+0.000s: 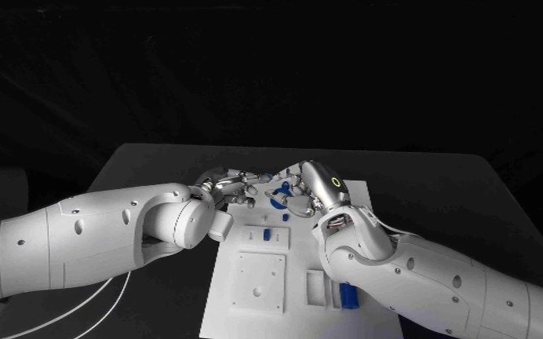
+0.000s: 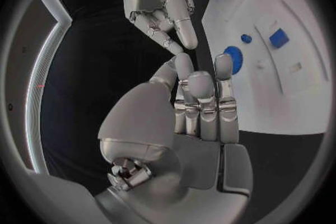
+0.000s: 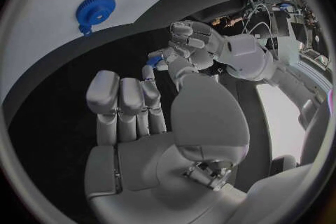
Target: Assemble the parts on the task board
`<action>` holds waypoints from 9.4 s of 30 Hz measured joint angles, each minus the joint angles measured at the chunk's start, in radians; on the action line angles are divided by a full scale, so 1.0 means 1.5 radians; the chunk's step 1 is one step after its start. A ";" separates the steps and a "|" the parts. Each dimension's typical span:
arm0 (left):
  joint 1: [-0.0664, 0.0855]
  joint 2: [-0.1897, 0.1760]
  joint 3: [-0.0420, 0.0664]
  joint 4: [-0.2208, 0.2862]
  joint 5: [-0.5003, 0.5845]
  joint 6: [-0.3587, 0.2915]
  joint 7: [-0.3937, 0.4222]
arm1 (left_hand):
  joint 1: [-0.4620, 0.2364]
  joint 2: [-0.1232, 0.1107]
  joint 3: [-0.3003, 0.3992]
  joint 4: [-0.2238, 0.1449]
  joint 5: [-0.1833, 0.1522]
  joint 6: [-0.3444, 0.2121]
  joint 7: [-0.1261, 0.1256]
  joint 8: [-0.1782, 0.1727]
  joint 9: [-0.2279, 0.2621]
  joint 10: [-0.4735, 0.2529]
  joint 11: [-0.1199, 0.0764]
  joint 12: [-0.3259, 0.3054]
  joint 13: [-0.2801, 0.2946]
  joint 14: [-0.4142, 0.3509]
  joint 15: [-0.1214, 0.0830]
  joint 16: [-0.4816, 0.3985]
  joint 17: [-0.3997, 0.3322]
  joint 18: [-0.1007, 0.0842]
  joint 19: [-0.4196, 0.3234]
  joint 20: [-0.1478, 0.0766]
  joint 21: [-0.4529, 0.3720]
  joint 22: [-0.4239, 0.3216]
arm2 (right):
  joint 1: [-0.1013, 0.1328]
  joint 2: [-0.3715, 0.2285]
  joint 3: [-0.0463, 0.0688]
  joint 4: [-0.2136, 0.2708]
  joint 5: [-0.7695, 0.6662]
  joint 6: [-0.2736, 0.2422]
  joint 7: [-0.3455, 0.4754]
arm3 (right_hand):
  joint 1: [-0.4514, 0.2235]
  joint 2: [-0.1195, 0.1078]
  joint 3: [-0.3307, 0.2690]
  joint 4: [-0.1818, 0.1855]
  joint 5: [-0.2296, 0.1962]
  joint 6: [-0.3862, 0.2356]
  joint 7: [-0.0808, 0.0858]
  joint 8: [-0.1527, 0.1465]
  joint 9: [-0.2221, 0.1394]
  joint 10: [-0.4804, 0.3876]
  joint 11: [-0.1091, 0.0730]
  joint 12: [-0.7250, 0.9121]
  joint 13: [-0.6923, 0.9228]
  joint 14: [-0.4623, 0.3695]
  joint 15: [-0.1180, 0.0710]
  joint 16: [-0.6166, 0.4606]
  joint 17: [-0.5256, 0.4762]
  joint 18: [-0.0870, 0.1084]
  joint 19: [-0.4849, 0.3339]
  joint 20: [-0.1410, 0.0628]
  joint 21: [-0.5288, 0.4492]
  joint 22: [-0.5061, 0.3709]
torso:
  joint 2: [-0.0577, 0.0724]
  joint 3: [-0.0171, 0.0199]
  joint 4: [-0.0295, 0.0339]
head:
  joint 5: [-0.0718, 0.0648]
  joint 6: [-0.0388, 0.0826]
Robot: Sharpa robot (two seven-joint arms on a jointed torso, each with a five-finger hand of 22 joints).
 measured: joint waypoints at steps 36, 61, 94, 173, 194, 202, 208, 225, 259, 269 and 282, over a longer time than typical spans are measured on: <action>-0.001 0.004 -0.001 0.007 0.002 0.011 -0.018 | 0.001 0.000 0.002 0.004 -0.003 0.001 0.001 0.000 -0.001 0.003 -0.002 -0.014 0.000 0.000 0.000 -0.003 -0.002 0.000 -0.005 0.000 0.000 0.000 | 0.002 0.017 0.001 -0.014 -0.036 -0.008 -0.033 | -0.003 -0.003 0.010 0.009 0.000 -0.007 0.001 0.000 0.000 -0.006 0.002 -0.010 -0.006 0.000 0.000 -0.015 -0.004 0.000 0.000 0.000 -0.014 0.000 | 0.000 -0.0001 0.0000 | 0.000 -0.002; -0.001 0.007 -0.001 0.009 0.001 0.028 -0.034 | -0.002 -0.003 0.005 0.003 -0.002 0.004 0.003 -0.003 -0.001 0.004 -0.001 -0.020 0.004 -0.004 -0.001 -0.003 -0.004 0.000 -0.010 0.000 0.000 0.000 | 0.003 0.028 0.001 -0.022 -0.038 -0.002 -0.020 | 0.021 0.018 0.095 -0.024 -0.001 0.007 0.000 -0.006 -0.002 -0.010 0.000 -0.010 0.000 0.000 0.000 -0.018 -0.003 0.000 0.000 0.000 -0.017 0.000 | 0.000 -0.0001 -0.0006 | 0.003 -0.005; -0.001 0.004 -0.001 0.009 0.001 0.057 -0.035 | -0.005 0.015 0.013 -0.002 0.012 0.000 0.000 -0.003 -0.004 0.000 -0.002 -0.042 0.015 -0.008 0.004 -0.005 -0.012 0.000 -0.014 0.005 0.000 0.000 | 0.003 0.014 0.000 -0.010 0.002 0.030 0.056 | -0.018 0.093 0.191 -0.115 -0.006 0.009 0.002 -0.006 -0.026 -0.013 -0.002 -0.008 0.013 -0.002 -0.001 -0.021 0.001 0.000 0.000 0.000 -0.011 0.000 | 0.000 0.0012 -0.0009 | 0.002 -0.007; 0.001 0.001 0.001 0.008 -0.012 0.107 -0.034 | -0.026 0.015 0.049 -0.024 -0.008 0.001 0.001 -0.001 -0.004 0.002 0.003 -0.034 0.018 -0.015 0.007 -0.003 -0.014 0.000 -0.019 0.005 0.005 0.000 | -0.007 -0.012 -0.001 0.001 0.078 -0.021 0.131 | 0.003 0.037 0.083 -0.050 -0.005 -0.040 0.010 -0.003 -0.002 -0.035 0.011 -0.023 -0.026 -0.007 0.004 -0.027 -0.003 0.000 -0.001 0.006 -0.050 0.000 | -0.001 -0.0009 -0.0006 | -0.004 -0.006; 0.001 0.001 0.002 0.013 -0.012 0.108 -0.035 | -0.028 0.013 0.050 -0.024 -0.008 -0.001 -0.001 -0.003 -0.004 0.003 0.003 -0.034 0.017 -0.014 0.007 -0.003 -0.015 0.000 -0.019 0.005 0.005 0.000 | -0.008 -0.012 -0.003 0.001 0.076 -0.021 0.146 | -0.014 0.085 0.179 -0.077 -0.006 -0.001 0.006 -0.006 -0.005 -0.021 -0.003 -0.011 -0.007 -0.001 -0.002 -0.018 0.005 0.000 -0.001 0.001 -0.023 0.000 | 0.000 0.0005 -0.0003 | -0.005 -0.007; 0.001 0.001 0.003 0.014 -0.013 0.110 -0.035 | -0.028 0.014 0.049 -0.025 -0.007 0.000 0.000 -0.002 -0.004 0.003 0.003 -0.034 0.016 -0.014 0.008 -0.003 -0.015 0.000 -0.019 0.005 0.005 0.000 | -0.010 -0.015 -0.003 0.002 0.074 -0.027 0.152 | -0.019 0.090 0.185 -0.083 -0.006 0.000 0.008 -0.006 -0.005 -0.011 -0.003 -0.008 0.006 -0.001 -0.002 -0.015 0.010 0.000 -0.001 0.001 -0.012 0.000 | 0.000 0.0011 -0.0006 | -0.005 -0.007; 0.001 0.000 0.003 0.014 -0.013 0.114 -0.035 | -0.028 0.014 0.049 -0.025 -0.007 0.001 0.001 -0.002 -0.004 0.003 0.003 -0.038 0.014 -0.017 0.005 -0.003 -0.017 0.000 -0.021 0.007 0.005 0.000 | -0.010 -0.015 -0.003 0.000 0.069 -0.027 0.154 | -0.024 0.095 0.183 -0.086 -0.006 0.001 0.008 -0.006 -0.005 -0.011 -0.004 -0.006 0.013 -0.001 -0.002 -0.015 0.012 0.000 -0.001 0.001 -0.007 0.000 | 0.000 0.0010 -0.0005 | -0.006 -0.008; -0.002 -0.004 0.000 0.019 -0.020 0.132 -0.058 | -0.094 -0.030 -0.132 0.106 -0.121 -0.043 0.012 0.002 -0.004 0.003 0.003 -0.077 0.016 -0.025 0.008 -0.005 -0.024 0.000 -0.031 0.012 0.005 0.000 | -0.008 -0.021 0.000 -0.002 0.064 -0.029 0.155 | -0.024 0.095 0.183 -0.090 -0.007 0.003 0.008 -0.006 -0.005 -0.006 -0.004 -0.003 0.020 -0.001 -0.002 -0.015 0.014 0.000 0.001 -0.001 -0.005 0.000 | -0.001 0.0004 -0.0003 | -0.007 -0.009; -0.002 -0.015 0.000 0.011 -0.023 0.140 -0.061 | -0.101 -0.063 -0.122 0.126 -0.104 -0.057 0.014 0.003 -0.003 0.003 0.008 -0.104 0.020 -0.029 0.012 -0.005 -0.028 0.000 -0.036 0.017 0.008 0.000 | -0.017 -0.048 0.000 0.023 0.080 -0.006 0.162 | -0.023 0.094 0.181 -0.095 -0.006 0.003 0.008 -0.006 -0.006 -0.006 -0.004 -0.003 0.028 -0.001 -0.002 -0.015 0.014 0.000 0.001 -0.001 -0.005 0.000 | -0.001 0.0004 -0.0008 | -0.006 -0.014; -0.002 -0.016 0.000 0.009 -0.024 0.142 -0.059 | -0.055 -0.004 -0.134 0.078 -0.030 -0.054 0.011 0.003 -0.003 0.003 0.008 -0.106 0.020 -0.029 0.012 -0.005 -0.029 0.000 -0.038 0.014 0.008 0.000 | -0.019 -0.051 0.000 0.027 0.083 0.001 0.165 | -0.024 0.095 0.180 -0.096 -0.006 0.003 0.008 -0.006 -0.006 -0.004 -0.005 -0.003 0.028 -0.001 -0.002 -0.015 0.014 0.000 0.001 -0.001 -0.005 0.000 | -0.001 0.0004 -0.0006 | -0.007 -0.015; -0.002 -0.017 0.000 0.008 -0.033 0.148 -0.060 | -0.016 0.020 -0.140 0.036 -0.006 -0.036 0.005 0.003 -0.004 0.003 0.008 -0.108 0.020 -0.029 0.012 -0.005 -0.029 0.000 -0.040 0.013 0.010 0.000 | -0.020 -0.051 0.000 0.028 0.086 0.007 0.169 | -0.027 0.098 0.179 -0.098 -0.006 0.003 0.007 -0.006 -0.006 -0.005 -0.005 -0.003 0.030 -0.001 -0.001 -0.015 0.014 0.000 0.001 -0.001 -0.005 0.000 | -0.001 0.0000 -0.0006 | -0.008 -0.016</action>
